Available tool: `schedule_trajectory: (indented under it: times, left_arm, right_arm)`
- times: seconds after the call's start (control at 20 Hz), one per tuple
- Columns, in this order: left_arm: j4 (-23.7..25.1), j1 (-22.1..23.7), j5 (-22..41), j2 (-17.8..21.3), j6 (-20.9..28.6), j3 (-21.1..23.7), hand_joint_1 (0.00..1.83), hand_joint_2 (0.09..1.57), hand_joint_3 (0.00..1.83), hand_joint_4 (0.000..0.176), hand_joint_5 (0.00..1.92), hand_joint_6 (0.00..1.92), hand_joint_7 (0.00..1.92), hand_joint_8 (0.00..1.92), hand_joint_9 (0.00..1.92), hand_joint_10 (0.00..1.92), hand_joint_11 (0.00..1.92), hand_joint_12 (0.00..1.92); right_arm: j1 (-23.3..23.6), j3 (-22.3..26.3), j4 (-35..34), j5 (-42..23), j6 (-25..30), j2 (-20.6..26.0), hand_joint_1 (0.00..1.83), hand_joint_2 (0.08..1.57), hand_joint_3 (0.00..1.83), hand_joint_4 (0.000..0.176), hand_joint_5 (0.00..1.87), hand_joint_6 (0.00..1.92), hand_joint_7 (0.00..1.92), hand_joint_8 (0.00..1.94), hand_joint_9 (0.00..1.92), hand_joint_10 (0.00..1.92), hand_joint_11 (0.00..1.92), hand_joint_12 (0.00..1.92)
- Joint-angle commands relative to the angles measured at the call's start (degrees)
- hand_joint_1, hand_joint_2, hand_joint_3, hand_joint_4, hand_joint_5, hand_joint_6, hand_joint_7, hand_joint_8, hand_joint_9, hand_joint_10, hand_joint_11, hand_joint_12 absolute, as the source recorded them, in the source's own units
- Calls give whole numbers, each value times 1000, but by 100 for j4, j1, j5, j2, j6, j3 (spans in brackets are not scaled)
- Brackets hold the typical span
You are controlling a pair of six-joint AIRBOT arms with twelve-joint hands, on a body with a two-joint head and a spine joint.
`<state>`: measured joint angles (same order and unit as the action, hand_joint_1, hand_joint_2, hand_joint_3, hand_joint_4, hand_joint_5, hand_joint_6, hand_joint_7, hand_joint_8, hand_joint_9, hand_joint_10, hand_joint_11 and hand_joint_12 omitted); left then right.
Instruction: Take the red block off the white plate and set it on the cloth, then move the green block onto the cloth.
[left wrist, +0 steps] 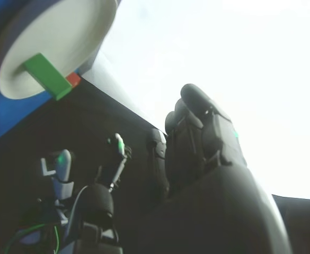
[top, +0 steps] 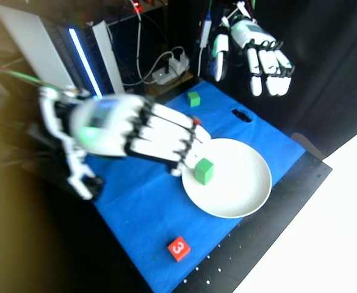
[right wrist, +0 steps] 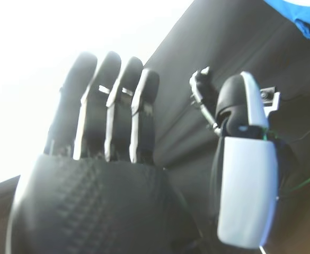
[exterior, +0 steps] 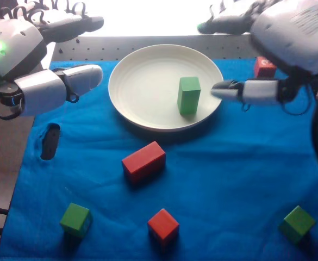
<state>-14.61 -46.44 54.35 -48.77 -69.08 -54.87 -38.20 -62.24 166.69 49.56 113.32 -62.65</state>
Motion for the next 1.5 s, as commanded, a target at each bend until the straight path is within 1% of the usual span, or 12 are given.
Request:
schedule_trajectory:
  times: [0.0,0.2,0.5,0.55,0.8,0.95,1.05,1.2,1.3,1.35,1.4,1.45]
  left_arm:
    - [46,45,792,18,4,-28,255,1274,0,50,424,17,334,7,309,14,0,1067]
    - [39,46,817,16,4,-26,257,1280,0,46,453,18,368,7,340,16,0,1180]
    - [37,47,868,16,5,-22,297,1302,4,37,460,10,376,3,318,4,0,1174]
    - [38,47,876,16,4,-21,305,1306,4,48,450,5,370,1,297,0,0,1164]
    - [47,48,891,17,4,-7,357,1339,6,33,464,9,393,6,321,10,0,1225]
    - [52,48,895,16,4,2,341,1330,0,39,458,6,395,4,336,15,0,1249]
    - [65,48,904,13,4,9,358,1330,0,13,466,9,412,9,374,30,0,1273]
    - [74,49,918,10,4,18,429,1337,1,2,478,13,431,12,394,36,0,1260]
    - [75,49,924,6,4,20,460,1338,1,0,484,15,439,12,396,36,0,1267]
    - [75,49,923,2,4,20,450,1340,1,0,491,18,449,14,406,39,0,1258]
    - [73,49,922,-1,4,20,456,1340,1,0,487,16,450,12,408,39,0,1250]
    - [70,48,919,-2,4,20,465,1348,3,0,482,13,447,8,403,36,0,1238]
  right_arm:
    - [126,-50,52,552,-8,-23,1012,892,0,0,662,27,649,180,467,862,319,1505]
    - [259,-457,-86,58,-8,-457,975,903,4,0,616,0,673,119,422,961,260,1567]
    - [397,-1025,-169,-626,-8,-1027,840,874,0,0,591,1,669,22,491,687,277,1468]
    - [409,-1104,-187,-710,-8,-1100,820,881,1,0,596,2,683,22,493,700,258,1497]
    - [413,-1393,-265,-1045,-8,-1332,881,876,2,0,617,2,740,30,409,1036,208,1698]
    - [413,-1457,-278,-1119,-8,-1375,997,926,5,0,647,5,746,27,435,968,178,1659]
    - [414,-1567,-279,-1236,-8,-1470,1087,945,3,0,682,8,761,23,476,872,133,1654]
    - [419,-1726,-297,-1405,-8,-1604,1188,984,2,0,704,2,838,23,604,721,246,1533]
    - [419,-1783,-334,-1454,-8,-1643,1228,1014,2,0,825,15,1036,100,740,929,467,1589]
    - [419,-1791,-347,-1459,-8,-1645,1260,1098,10,0,845,760,1069,849,874,956,604,1568]
    - [425,-1792,-350,-1459,-8,-1644,1261,1126,4,0,847,962,1045,1044,883,922,613,1514]
    - [437,-1793,-350,-1459,-8,-1644,1349,1136,0,0,860,1079,981,963,867,1244,591,1411]
